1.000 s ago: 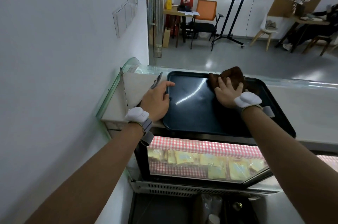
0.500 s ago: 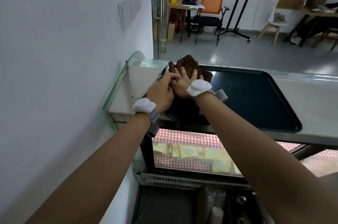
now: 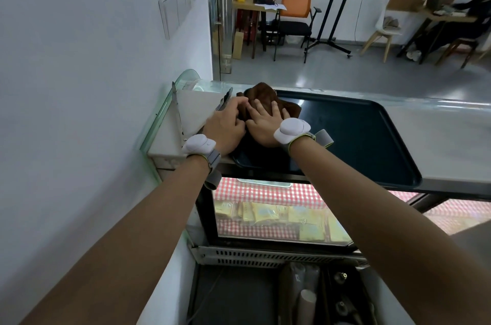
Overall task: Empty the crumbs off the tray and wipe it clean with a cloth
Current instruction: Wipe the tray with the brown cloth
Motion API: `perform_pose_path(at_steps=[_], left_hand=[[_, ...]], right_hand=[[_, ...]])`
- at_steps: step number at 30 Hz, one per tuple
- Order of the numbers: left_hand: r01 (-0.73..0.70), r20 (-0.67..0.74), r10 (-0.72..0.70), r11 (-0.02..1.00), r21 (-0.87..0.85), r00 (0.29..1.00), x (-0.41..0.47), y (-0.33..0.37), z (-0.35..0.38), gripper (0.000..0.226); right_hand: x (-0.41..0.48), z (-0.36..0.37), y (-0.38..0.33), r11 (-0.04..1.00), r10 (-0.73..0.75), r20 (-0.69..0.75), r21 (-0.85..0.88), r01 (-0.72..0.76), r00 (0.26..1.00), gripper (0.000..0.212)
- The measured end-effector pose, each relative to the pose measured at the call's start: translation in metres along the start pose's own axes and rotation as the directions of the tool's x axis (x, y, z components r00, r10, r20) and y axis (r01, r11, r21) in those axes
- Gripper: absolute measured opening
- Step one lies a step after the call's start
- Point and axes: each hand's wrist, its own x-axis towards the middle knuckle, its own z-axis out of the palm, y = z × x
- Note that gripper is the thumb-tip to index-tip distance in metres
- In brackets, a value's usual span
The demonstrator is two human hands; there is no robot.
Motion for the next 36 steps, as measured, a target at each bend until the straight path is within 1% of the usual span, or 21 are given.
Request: perform_pose_path(at_steps=[2, 6, 10, 16, 20, 23, 25, 27, 30, 36], left_hand=[[0.011, -0.005, -0.011, 0.999, -0.038, 1.0, 0.0, 0.0, 0.0, 0.054], [0.014, -0.025, -0.015, 0.999, -0.03, 1.0, -0.001, 0.004, 0.001, 0.049], [0.001, -0.038, -0.004, 0.998, -0.065, 0.999, -0.002, 0.005, -0.001, 0.047], [-0.02, -0.044, 0.019, 1.0, -0.022, 0.999, -0.001, 0.005, 0.001, 0.044], [-0.014, -0.054, 0.014, 1.0, 0.005, 0.998, 0.0, 0.006, 0.002, 0.043], [-0.008, -0.038, 0.011, 0.997, 0.077, 0.999, 0.002, 0.007, 0.004, 0.045], [-0.018, -0.014, 0.02, 0.995, 0.095, 1.0, 0.001, 0.006, 0.004, 0.047], [-0.03, 0.015, 0.03, 0.998, 0.052, 0.999, 0.0, 0.003, 0.002, 0.048], [-0.024, 0.012, 0.024, 1.0, -0.005, 1.0, -0.002, 0.001, 0.001, 0.05], [0.002, -0.025, -0.004, 0.998, -0.068, 1.0, -0.003, -0.003, 0.003, 0.046]], right_hand=[[-0.011, 0.0, 0.002, 1.0, -0.013, 0.015, -0.003, 0.013, 1.0, 0.061], [-0.034, -0.001, 0.006, 0.999, -0.044, 0.034, -0.016, 0.045, 0.998, 0.061], [-0.056, -0.001, 0.007, 0.995, -0.095, 0.058, -0.022, 0.096, 0.994, 0.06], [-0.092, 0.001, 0.016, 0.983, -0.172, 0.098, -0.056, 0.178, 0.98, 0.058], [-0.11, -0.001, 0.024, 0.974, -0.218, 0.132, -0.039, 0.225, 0.967, 0.056], [-0.112, 0.0, 0.025, 0.975, -0.211, 0.12, -0.042, 0.217, 0.97, 0.056], [-0.111, 0.001, 0.024, 0.976, -0.206, 0.112, -0.042, 0.212, 0.972, 0.055], [-0.11, 0.002, 0.026, 0.978, -0.203, 0.104, -0.032, 0.207, 0.974, 0.056], [-0.112, 0.002, 0.034, 0.982, -0.187, 0.094, -0.02, 0.189, 0.978, 0.056], [-0.12, -0.012, 0.081, 0.998, -0.055, 0.084, -0.026, 0.058, 0.995, 0.06]])
